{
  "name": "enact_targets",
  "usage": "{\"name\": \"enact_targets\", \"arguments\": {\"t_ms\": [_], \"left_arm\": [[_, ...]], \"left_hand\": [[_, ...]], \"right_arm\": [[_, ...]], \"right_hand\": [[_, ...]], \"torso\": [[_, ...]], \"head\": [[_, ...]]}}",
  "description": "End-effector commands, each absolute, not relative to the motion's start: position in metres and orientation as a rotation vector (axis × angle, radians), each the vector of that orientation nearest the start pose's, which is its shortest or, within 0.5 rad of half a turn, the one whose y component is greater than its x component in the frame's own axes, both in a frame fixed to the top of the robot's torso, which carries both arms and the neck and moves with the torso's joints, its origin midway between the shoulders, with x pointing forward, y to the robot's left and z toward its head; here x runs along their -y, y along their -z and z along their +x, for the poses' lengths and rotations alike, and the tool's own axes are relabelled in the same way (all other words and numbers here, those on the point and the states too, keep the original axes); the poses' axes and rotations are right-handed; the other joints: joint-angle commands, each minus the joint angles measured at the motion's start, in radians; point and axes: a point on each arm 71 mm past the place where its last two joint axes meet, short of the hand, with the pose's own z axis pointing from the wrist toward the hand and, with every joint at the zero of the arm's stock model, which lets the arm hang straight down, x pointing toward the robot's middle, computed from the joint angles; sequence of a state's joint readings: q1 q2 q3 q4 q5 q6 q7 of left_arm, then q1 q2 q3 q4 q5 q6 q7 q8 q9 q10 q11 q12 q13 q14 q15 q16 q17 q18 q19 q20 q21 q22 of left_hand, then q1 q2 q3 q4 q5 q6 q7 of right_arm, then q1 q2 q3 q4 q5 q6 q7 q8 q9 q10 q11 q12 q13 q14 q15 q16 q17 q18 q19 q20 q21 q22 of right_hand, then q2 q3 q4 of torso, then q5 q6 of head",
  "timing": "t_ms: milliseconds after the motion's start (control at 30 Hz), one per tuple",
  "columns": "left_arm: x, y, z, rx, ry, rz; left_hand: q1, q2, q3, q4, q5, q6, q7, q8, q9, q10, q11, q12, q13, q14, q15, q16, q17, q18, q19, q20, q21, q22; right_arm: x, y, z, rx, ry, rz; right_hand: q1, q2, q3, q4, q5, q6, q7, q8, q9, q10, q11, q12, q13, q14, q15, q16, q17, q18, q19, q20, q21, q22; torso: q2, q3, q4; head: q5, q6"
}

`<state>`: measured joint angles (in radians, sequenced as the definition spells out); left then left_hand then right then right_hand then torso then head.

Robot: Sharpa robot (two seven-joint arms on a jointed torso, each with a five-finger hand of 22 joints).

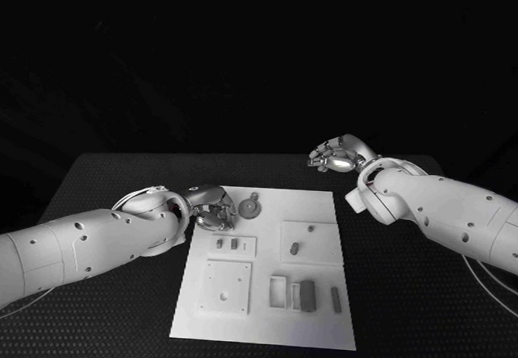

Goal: Assemble the parts on the task board

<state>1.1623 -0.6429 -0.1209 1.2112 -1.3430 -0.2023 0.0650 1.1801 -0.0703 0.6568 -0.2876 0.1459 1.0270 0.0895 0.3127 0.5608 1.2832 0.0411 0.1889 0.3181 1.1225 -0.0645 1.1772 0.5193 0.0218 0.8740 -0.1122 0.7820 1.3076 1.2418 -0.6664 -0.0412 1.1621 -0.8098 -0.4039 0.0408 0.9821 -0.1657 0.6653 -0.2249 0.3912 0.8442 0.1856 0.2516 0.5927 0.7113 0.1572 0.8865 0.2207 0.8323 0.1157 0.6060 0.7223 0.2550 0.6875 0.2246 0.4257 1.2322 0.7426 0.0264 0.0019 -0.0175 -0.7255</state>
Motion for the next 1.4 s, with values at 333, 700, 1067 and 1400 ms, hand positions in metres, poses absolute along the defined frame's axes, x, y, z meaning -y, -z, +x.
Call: {"name": "enact_targets", "arguments": {"t_ms": [333,700,1067,1400], "left_arm": [[-0.1782,0.2561,0.5125,-1.887,0.723,0.195],[-0.1767,0.2576,0.513,-1.9,0.718,0.195],[-0.1746,0.2623,0.5146,-1.911,0.7,0.203],[-0.1735,0.2644,0.5129,-1.932,0.693,0.218]], "left_hand": [[0.001,0.01,0.003,0.004,-0.001,0.019,0.01,0.002,0.001,0.005,-0.001,-0.006,0.001,0.002,-0.005,-0.002,0.0,0.005,0.006,-0.052,0.004,0.019],[0.001,0.011,0.003,0.003,-0.002,0.019,0.01,0.001,0.001,0.007,-0.001,-0.008,0.001,0.003,-0.005,-0.001,0.0,0.005,0.007,-0.053,0.005,0.019],[0.0,0.012,0.003,0.003,-0.002,0.018,0.011,0.0,0.0,0.009,-0.001,-0.01,0.001,0.003,-0.005,0.0,0.001,0.005,0.008,-0.053,0.006,0.02],[0.001,0.013,0.004,0.003,-0.001,0.018,0.011,0.0,0.0,0.012,-0.002,-0.01,0.002,0.003,-0.006,0.001,0.001,0.005,0.009,-0.053,0.006,0.02]], "right_arm": [[0.227,0.1825,0.5579,-1.597,-0.842,0.489],[0.2273,0.1824,0.5578,-1.597,-0.842,0.489],[0.2277,0.1825,0.5578,-1.597,-0.841,0.489],[0.2282,0.1824,0.5576,-1.597,-0.841,0.49]], "right_hand": [[-0.001,0.003,0.004,0.001,0.006,-0.01,0.0,-0.002,-0.001,0.001,0.0,-0.004,-0.002,-0.003,0.002,-0.004,-0.002,0.006,0.0,0.002,-0.008,0.002],[-0.001,0.003,0.004,0.001,0.006,-0.01,0.0,-0.002,-0.001,0.001,0.0,-0.004,-0.003,-0.003,0.002,-0.004,-0.002,0.006,0.0,0.002,-0.009,0.003],[0.0,0.003,0.004,0.002,0.005,-0.01,0.0,-0.001,-0.002,0.001,0.0,-0.004,-0.004,-0.002,0.002,-0.005,-0.002,0.006,0.001,0.002,-0.009,0.003],[-0.001,0.003,0.004,0.002,0.005,-0.01,0.0,-0.001,-0.002,0.001,0.0,-0.004,-0.005,-0.002,0.002,-0.005,-0.002,0.006,0.001,0.002,-0.01,0.004]], "torso": [[-0.001,0.0001,0.0008],[0.0,-0.0003,0.0008],[0.001,-0.0002,-0.0009],[0.0,0.0007,0.0005]], "head": [[-0.002,-0.001],[-0.001,-0.003],[-0.004,-0.004],[-0.005,-0.005]]}}
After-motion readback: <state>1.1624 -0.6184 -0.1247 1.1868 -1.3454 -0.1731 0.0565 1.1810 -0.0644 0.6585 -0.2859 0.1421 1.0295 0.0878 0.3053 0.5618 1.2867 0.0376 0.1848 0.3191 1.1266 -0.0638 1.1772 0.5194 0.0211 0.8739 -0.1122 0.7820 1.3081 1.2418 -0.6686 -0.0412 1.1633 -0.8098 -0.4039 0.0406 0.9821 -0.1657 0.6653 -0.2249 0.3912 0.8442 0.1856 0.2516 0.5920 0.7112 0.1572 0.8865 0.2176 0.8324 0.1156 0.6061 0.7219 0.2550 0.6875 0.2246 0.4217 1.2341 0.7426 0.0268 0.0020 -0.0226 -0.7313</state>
